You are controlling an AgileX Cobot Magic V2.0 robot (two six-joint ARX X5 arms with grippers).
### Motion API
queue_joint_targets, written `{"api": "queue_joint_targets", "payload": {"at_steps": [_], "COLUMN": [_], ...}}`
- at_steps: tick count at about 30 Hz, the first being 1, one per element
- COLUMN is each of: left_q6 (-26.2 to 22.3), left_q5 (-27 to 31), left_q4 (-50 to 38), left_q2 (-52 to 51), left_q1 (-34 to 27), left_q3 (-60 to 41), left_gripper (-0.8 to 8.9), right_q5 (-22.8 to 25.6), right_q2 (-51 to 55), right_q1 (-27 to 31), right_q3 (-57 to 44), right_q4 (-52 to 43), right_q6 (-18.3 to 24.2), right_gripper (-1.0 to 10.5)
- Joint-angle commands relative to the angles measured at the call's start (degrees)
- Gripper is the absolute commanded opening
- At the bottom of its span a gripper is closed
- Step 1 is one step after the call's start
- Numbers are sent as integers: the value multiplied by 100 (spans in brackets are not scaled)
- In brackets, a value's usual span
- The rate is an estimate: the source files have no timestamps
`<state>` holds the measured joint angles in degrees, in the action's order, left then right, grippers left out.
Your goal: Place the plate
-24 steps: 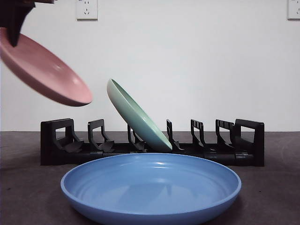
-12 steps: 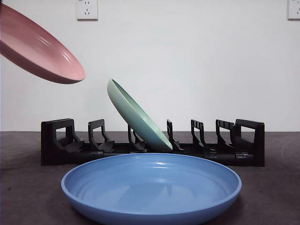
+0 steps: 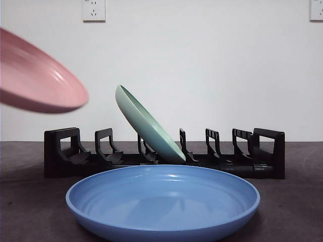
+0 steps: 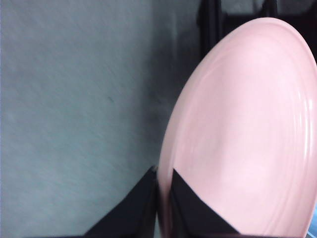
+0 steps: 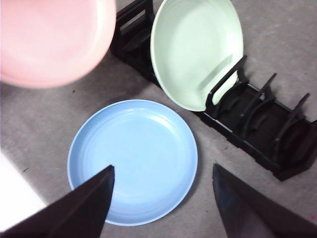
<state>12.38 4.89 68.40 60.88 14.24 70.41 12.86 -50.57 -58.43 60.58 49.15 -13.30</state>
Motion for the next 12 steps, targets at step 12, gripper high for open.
{"api": "queue_joint_targets", "payload": {"at_steps": [12], "left_q6": [1790], "left_q5": [-1145], "left_q4": [-2026], "left_q2": [24], "left_q1": [1176], "left_q3": [-1939], "left_gripper": [15], "right_q5": [267], "right_q2": [280], "right_q1": [-57], "right_q3": [31], "right_q4": [-24], "right_q6": [17], "right_gripper": [311]}}
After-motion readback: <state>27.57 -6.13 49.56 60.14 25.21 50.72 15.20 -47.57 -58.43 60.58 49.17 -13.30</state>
